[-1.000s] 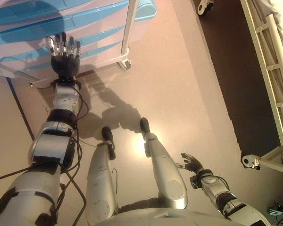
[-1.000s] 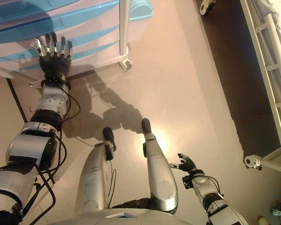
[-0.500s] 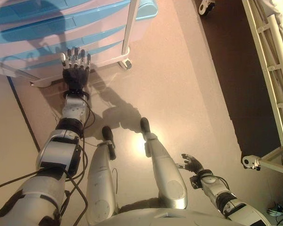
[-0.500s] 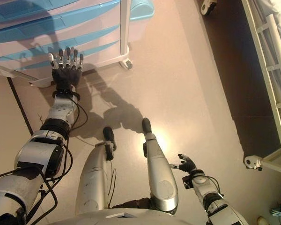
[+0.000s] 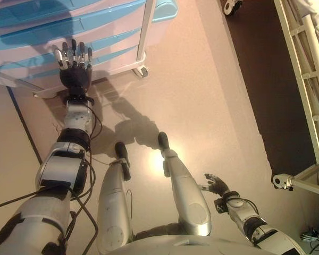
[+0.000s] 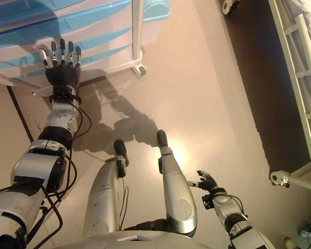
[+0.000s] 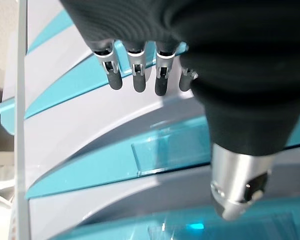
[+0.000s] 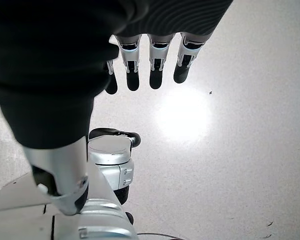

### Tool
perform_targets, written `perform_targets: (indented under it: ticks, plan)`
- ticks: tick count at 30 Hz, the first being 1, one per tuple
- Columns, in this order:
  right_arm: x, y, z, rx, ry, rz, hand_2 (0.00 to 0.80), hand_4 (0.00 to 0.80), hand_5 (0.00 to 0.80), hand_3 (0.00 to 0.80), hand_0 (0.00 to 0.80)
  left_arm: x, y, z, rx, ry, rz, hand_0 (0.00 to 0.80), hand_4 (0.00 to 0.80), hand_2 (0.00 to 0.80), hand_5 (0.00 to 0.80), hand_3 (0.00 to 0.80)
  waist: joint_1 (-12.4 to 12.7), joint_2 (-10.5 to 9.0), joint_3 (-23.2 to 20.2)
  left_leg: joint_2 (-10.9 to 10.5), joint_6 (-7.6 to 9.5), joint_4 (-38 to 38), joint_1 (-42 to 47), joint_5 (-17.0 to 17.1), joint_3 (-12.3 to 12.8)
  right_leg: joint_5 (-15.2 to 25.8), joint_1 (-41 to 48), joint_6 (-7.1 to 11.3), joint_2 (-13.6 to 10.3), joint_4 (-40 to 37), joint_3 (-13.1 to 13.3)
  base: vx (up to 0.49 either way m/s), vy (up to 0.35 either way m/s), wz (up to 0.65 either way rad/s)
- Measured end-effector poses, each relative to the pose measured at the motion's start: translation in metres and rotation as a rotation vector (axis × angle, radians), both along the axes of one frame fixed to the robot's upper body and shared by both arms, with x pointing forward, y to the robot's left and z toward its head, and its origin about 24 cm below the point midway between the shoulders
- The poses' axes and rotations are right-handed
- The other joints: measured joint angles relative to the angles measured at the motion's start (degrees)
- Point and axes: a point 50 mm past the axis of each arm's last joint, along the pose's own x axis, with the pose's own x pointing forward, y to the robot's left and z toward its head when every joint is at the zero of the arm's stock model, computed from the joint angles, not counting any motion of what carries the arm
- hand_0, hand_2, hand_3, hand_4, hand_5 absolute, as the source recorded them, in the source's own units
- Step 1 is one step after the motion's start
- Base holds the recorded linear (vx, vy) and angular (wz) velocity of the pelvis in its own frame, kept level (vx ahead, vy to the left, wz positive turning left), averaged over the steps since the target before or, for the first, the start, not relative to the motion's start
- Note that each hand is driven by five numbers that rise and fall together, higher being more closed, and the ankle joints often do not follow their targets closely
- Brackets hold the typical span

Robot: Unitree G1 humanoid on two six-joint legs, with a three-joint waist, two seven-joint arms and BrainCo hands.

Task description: Open the drawer and pick up the medicine

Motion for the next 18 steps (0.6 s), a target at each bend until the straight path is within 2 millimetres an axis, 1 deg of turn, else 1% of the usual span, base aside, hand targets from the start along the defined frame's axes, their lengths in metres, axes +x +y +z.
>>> perform_targets:
  ticks: [4, 9, 18]
  plan:
    - [0.000, 0.000, 0.000, 0.001, -0.007, 0.001, 0.000, 0.000, 0.000, 0.000, 0.000, 0.004, 0.000, 0.005, -0.071, 0.037, 0.012, 0.000, 0.000, 0.000, 0.000, 0.000, -0.11, 0.01, 0.01, 0.01, -0.25, -0.08, -0.01, 0.02, 0.03, 0.03, -0.10, -0.04, 0.00, 0.06, 0.00, 0.000, 0.000, 0.00]
    - [0.001, 0.000, 0.001, 0.004, -0.018, 0.005, 0.000, 0.000, 0.000, 0.000, 0.000, 0.005, -0.002, 0.010, -0.150, 0.007, 0.016, 0.000, 0.000, 0.000, 0.000, 0.000, -0.20, 0.01, 0.01, 0.05, -0.40, -0.45, -0.19, 0.26, 0.19, 0.09, -0.59, -0.12, 0.01, 0.06, 0.08, 0.000, 0.000, 0.00]
    - [-0.004, -0.004, -0.002, 0.002, 0.000, 0.007, 0.000, 0.000, 0.000, 0.000, 0.000, 0.004, -0.005, 0.014, -0.154, -0.067, 0.020, 0.000, 0.000, 0.000, 0.000, 0.000, -0.15, -0.07, 0.10, 0.04, -0.46, -1.43, -0.71, 0.95, 0.40, 0.27, -1.36, -0.37, -0.01, -0.40, 0.14, 0.000, 0.000, 0.00]
